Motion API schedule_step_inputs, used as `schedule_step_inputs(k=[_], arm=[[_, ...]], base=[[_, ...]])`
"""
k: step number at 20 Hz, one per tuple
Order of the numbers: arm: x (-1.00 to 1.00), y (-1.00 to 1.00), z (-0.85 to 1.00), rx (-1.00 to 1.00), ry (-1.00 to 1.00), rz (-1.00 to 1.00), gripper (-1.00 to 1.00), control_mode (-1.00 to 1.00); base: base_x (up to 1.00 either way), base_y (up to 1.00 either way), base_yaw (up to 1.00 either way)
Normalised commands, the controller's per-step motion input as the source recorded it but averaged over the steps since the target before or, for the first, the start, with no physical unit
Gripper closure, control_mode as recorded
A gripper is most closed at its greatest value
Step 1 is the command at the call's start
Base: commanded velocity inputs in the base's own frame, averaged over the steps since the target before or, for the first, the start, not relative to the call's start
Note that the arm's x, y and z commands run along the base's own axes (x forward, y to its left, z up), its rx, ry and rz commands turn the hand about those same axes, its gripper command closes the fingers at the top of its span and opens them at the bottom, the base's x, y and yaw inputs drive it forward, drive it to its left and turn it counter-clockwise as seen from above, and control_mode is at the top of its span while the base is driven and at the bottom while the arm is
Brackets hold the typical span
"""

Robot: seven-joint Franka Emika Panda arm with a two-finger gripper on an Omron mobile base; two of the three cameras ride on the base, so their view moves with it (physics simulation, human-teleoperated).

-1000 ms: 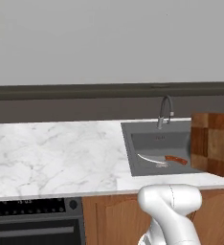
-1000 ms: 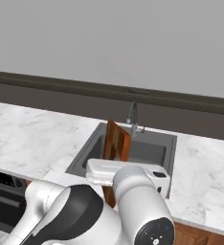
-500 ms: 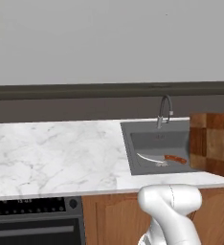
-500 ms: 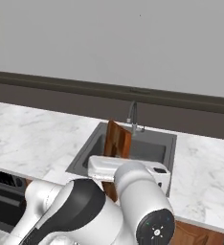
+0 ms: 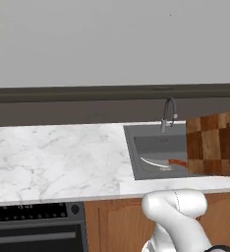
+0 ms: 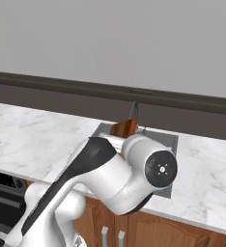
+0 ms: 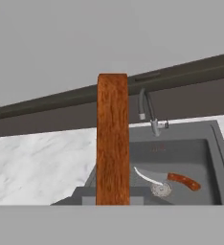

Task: Move the cutting board and knife to the sink. Then move spray from the cabinet to the counter.

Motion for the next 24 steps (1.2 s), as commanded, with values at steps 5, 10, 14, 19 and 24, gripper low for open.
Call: schedule_step_inputs(k=[5,10,14,19,24], arm=[[0.22,-0.33,0.0,0.15,0.05,0.08,1.0,-1.0],[0.08,-0.43,0.0,0.23,0.04,0.13,1.0,-1.0],[0.12,-0.28,0.0,0.17,0.08,0.13,1.0,-1.0],[0.32,-0.06,0.0,0.03,0.24,0.02,1.0,-1.0],[0.23,-0.02,-0.08,-0.02,0.15,0.0,1.0,-1.0]], base=[[0.0,0.0,0.0],[0.0,0.0,0.0],[0.0,0.0,0.0],[0.0,0.0,0.0],[0.0,0.0,0.0]])
